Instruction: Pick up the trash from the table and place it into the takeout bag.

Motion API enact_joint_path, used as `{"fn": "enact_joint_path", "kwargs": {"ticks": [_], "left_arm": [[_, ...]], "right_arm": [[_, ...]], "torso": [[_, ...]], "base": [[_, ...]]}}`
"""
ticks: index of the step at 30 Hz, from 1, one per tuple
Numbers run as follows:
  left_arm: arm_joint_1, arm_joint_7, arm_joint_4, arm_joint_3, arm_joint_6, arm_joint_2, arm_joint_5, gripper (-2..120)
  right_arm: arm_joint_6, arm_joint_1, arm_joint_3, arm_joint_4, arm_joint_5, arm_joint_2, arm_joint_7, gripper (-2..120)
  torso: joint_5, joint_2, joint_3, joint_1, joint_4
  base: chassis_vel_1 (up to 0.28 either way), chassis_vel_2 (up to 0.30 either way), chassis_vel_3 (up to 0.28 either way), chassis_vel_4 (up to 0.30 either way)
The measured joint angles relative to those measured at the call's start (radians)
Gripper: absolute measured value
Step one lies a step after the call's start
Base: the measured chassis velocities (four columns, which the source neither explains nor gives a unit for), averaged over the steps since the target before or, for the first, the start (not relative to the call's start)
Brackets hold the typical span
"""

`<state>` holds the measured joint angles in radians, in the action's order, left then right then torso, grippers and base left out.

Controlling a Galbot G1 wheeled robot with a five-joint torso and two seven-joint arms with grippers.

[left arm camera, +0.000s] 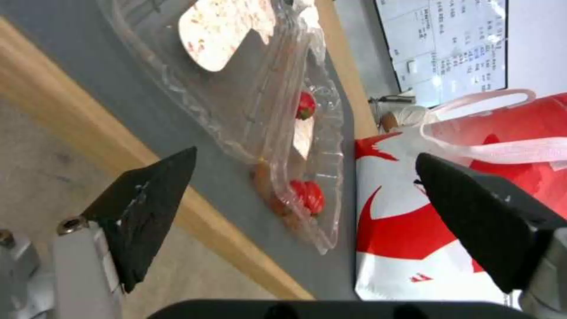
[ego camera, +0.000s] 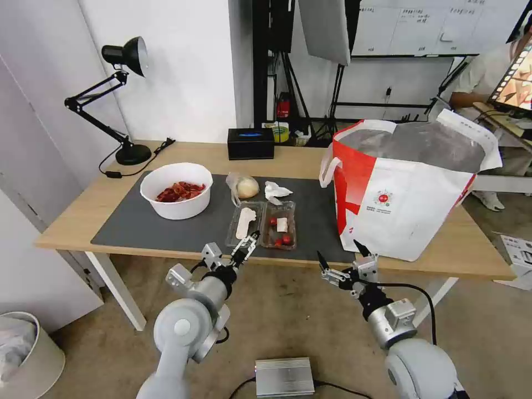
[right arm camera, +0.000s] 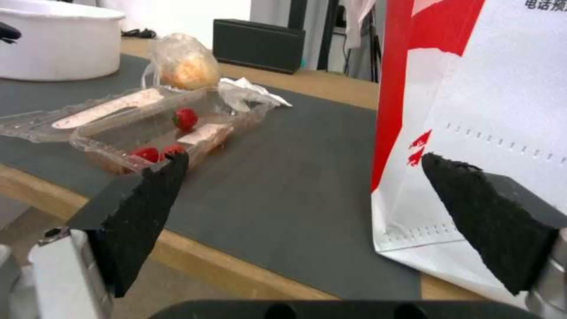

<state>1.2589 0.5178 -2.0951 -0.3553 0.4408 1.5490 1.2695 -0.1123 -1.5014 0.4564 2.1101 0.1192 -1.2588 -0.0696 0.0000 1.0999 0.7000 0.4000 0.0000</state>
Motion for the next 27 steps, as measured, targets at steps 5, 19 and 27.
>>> {"fn": "enact_joint_path", "kwargs": {"ticks": [5, 19, 27], "left_arm": [[-0.016, 0.001, 0.016, 0.005, -0.001, 0.005, -0.002, 100], [-0.031, 0.004, 0.035, 0.002, -0.004, 0.008, -0.006, 100], [-0.050, 0.012, 0.056, 0.004, -0.006, 0.012, -0.007, 100]], "right_arm": [[0.001, 0.003, -0.006, -0.007, -0.007, -0.006, 0.001, 100], [0.004, 0.018, -0.023, -0.021, -0.021, -0.016, 0.003, 100], [0.005, 0.018, -0.024, -0.026, -0.023, -0.017, 0.004, 100]], "torso": [[0.0000, 0.000, 0.000, 0.000, 0.0000], [0.0000, 0.000, 0.000, 0.000, 0.0000], [0.0000, 0.000, 0.000, 0.000, 0.0000]], "base": [[0.000, 0.000, 0.000, 0.000], [0.000, 0.000, 0.000, 0.000], [0.000, 0.000, 0.000, 0.000]]}}
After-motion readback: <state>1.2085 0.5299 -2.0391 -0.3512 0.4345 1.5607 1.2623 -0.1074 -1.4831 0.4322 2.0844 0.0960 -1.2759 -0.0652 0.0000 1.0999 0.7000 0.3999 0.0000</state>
